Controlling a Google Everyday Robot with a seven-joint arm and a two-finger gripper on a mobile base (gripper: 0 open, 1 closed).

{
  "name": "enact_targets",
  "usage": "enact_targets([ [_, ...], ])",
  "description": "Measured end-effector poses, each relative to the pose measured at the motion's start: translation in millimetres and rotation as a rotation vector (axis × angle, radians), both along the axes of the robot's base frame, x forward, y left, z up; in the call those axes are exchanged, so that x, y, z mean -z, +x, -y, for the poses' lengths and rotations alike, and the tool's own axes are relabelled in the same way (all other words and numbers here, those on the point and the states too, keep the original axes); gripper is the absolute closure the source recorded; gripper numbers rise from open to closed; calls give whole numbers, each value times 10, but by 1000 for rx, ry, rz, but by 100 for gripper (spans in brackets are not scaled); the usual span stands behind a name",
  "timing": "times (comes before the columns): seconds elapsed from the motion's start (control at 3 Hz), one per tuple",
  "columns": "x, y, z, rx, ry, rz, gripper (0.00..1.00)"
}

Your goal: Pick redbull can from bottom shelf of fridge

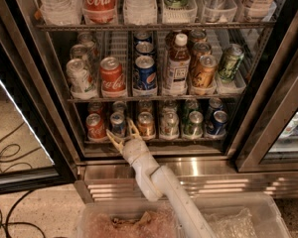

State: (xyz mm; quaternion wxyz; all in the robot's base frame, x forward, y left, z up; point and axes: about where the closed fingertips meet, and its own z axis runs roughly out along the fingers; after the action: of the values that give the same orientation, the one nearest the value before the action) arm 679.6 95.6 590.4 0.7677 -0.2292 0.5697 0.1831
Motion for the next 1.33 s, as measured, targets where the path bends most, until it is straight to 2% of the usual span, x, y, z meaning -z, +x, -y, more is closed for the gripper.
enact_targets([
  [0.67,0,0,0,0,0,0,89],
  [1.0,-88,-36,13,0,23,22,100],
  [1.33,-266,-76,71,7,34,63,100],
])
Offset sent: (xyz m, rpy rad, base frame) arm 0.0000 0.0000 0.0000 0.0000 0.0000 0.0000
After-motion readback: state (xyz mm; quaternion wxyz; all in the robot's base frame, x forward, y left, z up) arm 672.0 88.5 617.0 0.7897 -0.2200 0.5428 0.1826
